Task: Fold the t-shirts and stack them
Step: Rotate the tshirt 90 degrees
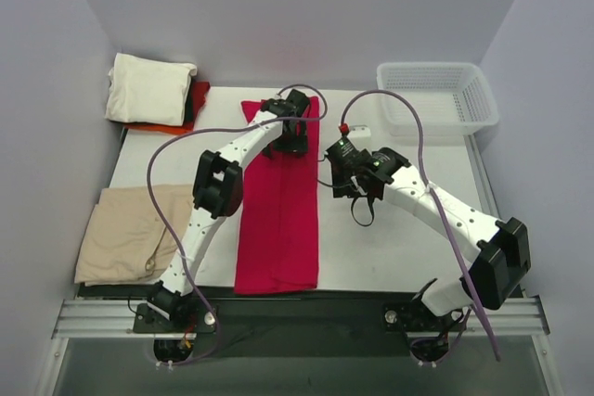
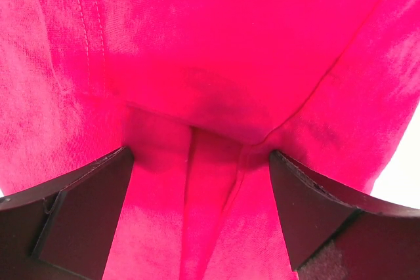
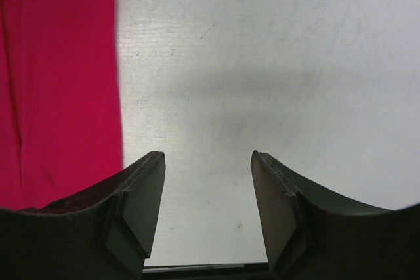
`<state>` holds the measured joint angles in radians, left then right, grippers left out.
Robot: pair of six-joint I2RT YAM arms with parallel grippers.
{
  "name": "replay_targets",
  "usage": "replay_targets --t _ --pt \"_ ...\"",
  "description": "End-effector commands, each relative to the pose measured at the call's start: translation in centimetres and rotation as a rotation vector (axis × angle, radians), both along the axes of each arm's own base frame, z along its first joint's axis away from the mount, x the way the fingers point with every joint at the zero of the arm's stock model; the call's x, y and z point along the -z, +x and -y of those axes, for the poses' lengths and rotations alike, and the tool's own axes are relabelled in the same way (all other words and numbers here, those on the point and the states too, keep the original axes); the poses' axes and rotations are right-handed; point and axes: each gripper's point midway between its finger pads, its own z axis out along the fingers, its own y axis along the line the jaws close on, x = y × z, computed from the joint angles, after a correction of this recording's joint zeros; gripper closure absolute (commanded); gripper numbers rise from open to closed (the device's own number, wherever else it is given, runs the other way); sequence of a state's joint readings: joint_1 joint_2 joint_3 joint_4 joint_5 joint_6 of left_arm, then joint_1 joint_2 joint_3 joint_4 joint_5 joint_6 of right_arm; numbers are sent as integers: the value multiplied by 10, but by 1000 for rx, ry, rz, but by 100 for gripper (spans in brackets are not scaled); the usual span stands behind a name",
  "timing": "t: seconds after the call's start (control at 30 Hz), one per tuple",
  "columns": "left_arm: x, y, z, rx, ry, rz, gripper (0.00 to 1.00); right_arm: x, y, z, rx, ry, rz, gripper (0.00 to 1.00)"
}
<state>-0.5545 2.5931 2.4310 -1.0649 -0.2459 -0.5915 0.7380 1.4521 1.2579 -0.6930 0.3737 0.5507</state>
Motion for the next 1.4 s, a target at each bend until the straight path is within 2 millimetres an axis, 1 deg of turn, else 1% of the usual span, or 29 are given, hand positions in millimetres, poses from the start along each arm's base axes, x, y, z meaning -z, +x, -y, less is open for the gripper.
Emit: replay_targets --t 0.0,0.07,0.27,0.3,0.37,0.4,0.43,0.47,0.53,0.6,0.7,0.73,0.77,0.8,0.83,0.87,0.9,0.93,0.97,1.0,1.03,1.1,1.13,1.17,1.2,1.23,1.3,1.33,1.37 --pt "21 7 -8 -32 1 -39 3 -5 3 7 26 12 4 44" --pt "27 17 -15 -41 -12 -33 3 -3 5 9 34 16 -9 44" --pt "36 46 -13 4 -145 -5 3 4 10 8 41 18 -40 44" --pt "32 58 -9 26 -202 25 3 5 11 8 44 20 -44 44" --pt "30 71 -10 33 -238 59 3 7 14 4 38 25 -57 44" --pt "22 83 -2 61 -290 106 3 8 14 2 34 24 -61 44" --pt "19 91 -6 63 -305 127 3 10 16 1 36 22 -68 44" --pt "10 99 -7 63 -317 161 3 9 17 -1 33 27 -68 44" --pt "-3 114 -4 115 -351 227 3 10 18 -4 30 32 -72 44" --pt "-23 122 -2 161 -352 288 3 9 19 -5 32 35 -69 44" --pt "-48 122 -4 201 -333 337 3 8 20 -4 38 36 -65 44" --pt "-52 119 -4 208 -329 340 3 9 20 -3 39 33 -64 44" --pt "-71 116 -4 215 -326 363 3 8 20 -3 41 32 -59 44" --pt "-66 109 -10 210 -292 341 3 8 18 -3 39 34 -59 44" --pt "-70 104 -11 218 -283 339 3 7 19 -3 40 33 -52 44" --pt "-90 99 -13 221 -266 365 3 7 18 -2 41 33 -49 44" --pt "-81 87 -18 219 -241 323 3 8 16 -2 38 34 -50 44" --pt "-85 79 -19 228 -234 315 3 9 16 -2 39 37 -49 44" --pt "-107 73 -25 215 -207 351 3 9 14 -2 36 37 -49 44" --pt "-114 67 -28 211 -199 360 3 10 12 -2 33 39 -52 44" --pt "-122 51 -36 211 -191 356 3 15 10 -2 28 33 -57 44" --pt "-139 40 -45 199 -176 392 3 19 5 -6 10 36 -66 43" --pt "-147 23 -55 191 -169 390 2 24 3 -7 4 36 -76 44" --pt "-154 17 -61 173 -163 401 3 27 -1 -11 -10 41 -91 44" --pt "-156 8 -70 154 -154 397 3 32 -5 -16 -27 40 -107 44" --pt "-161 -8 -80 141 -148 392 3 37 -8 -19 -40 41 -121 44" --pt "-153 -32 -94 118 -124 344 3 48 -18 -36 -99 51 -161 45" --pt "-162 -44 -103 106 -123 348 3 51 -21 -41 -120 50 -170 47" --pt "-135 -69 -113 101 -96 262 3 55 -24 -47 -142 50 -182 48"
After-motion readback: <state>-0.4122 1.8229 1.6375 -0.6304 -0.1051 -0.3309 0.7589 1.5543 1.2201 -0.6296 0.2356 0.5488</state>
